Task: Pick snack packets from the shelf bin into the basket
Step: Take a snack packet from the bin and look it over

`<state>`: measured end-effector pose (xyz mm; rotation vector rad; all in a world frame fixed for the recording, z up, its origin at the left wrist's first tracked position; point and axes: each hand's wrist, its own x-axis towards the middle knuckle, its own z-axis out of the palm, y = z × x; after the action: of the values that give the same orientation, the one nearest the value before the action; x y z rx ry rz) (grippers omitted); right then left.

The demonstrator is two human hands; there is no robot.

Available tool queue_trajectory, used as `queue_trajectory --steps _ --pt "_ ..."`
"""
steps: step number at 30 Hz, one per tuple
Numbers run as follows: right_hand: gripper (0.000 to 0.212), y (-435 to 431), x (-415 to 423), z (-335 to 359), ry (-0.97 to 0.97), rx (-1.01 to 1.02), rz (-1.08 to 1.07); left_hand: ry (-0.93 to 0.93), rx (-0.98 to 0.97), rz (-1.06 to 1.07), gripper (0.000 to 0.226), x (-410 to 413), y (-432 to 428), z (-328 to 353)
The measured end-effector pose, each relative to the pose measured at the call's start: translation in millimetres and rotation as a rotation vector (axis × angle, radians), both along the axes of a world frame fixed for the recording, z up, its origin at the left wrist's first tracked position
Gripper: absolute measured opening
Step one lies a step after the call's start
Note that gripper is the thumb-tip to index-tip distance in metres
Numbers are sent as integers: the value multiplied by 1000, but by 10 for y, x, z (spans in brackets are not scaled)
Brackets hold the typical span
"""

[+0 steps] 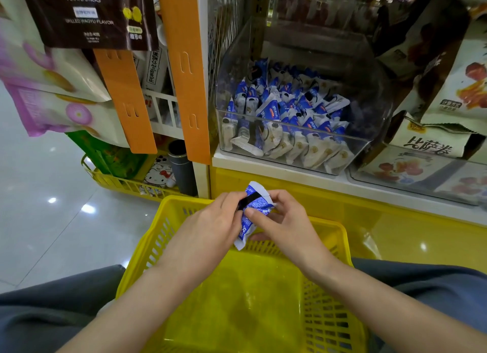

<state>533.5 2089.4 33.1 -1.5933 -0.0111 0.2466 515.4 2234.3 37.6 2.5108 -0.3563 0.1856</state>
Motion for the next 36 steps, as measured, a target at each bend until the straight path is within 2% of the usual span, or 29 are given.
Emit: queue_trajectory --steps 6,12,19,23,26,28,29,32,36 --pt "21 -2 -13 -15 -50 -72 49 -66 119 -34 29 -1 12 51" --pt "23 18 4 -29 -111 -148 63 -11 -10 20 24 33 36 9" --pt "24 -30 9 -72 -255 -330 133 -7 -23 8 17 30 34 -30" --pt "23 -28 17 -52 -317 -411 135 59 -220 77 14 59 26 -110" --pt "19 -3 29 -18 -116 -180 167 121 -400 153 21 103 23 -134" --pt "25 8 18 7 29 -3 204 204 -546 175 21 127 15 -122" --pt "31 13 12 9 60 20 210 234 -581 170 21 137 15 -118" --pt "49 18 10 -23 76 -10 160 270 -597 155 24 134 5 -101" --pt "61 -8 46 -90 -41 -162 85 340 -761 159 37 101 -36 -43"
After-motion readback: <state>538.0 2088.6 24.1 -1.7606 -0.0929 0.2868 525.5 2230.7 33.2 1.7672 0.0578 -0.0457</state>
